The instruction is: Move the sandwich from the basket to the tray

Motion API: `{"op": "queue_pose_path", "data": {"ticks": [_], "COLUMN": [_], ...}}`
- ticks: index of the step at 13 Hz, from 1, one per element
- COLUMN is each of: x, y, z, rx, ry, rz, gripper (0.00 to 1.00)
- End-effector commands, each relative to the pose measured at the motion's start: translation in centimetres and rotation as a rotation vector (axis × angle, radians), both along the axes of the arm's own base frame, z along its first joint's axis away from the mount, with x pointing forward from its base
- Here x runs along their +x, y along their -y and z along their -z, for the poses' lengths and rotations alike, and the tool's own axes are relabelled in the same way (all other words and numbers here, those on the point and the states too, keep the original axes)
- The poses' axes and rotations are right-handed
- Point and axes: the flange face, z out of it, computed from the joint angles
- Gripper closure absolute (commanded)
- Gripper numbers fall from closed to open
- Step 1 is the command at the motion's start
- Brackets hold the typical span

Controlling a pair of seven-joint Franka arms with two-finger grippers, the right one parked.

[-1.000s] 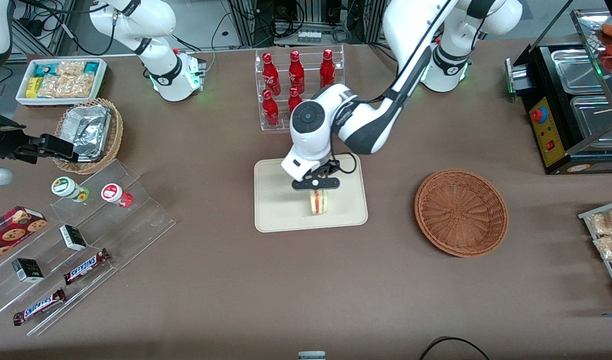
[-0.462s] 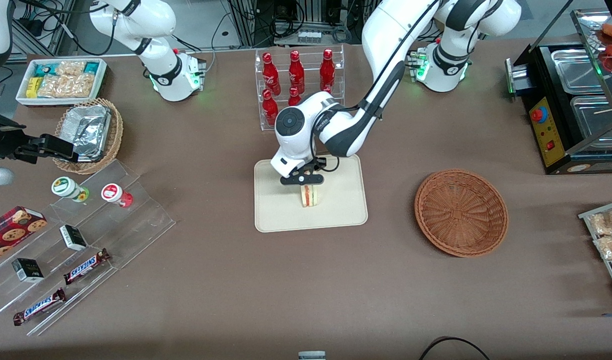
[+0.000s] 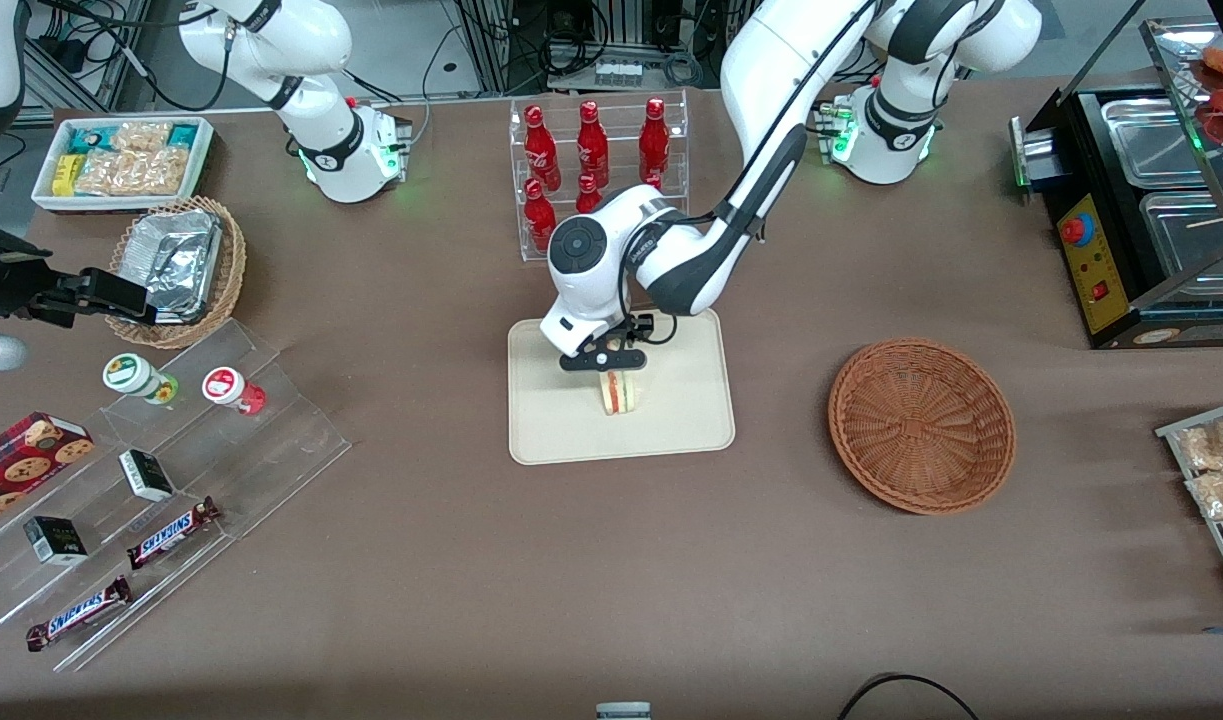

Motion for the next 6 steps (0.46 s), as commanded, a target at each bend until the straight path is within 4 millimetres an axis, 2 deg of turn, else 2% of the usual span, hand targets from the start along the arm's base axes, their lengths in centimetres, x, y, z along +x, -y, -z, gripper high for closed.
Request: {"op": "queue_pose_path", "data": {"ticks": [1, 2, 3, 5, 6], "x": [0.7, 1.4, 3.1, 4.0, 4.8], "y": [-0.3, -1.3, -3.3, -6.1, -8.6], "z": [-5.8, -8.2, -11.4, -17.1, -20.3], "rx": [-0.003, 0.004, 0.006, 0.0, 0.013], "ry": [0.03, 0.046, 0.076, 0.102, 0.111], "rz": [-0.059, -0.105, -0.156, -0.201, -0.233], "gripper": [0.0, 0.0, 0.0, 0.0, 0.0]}}
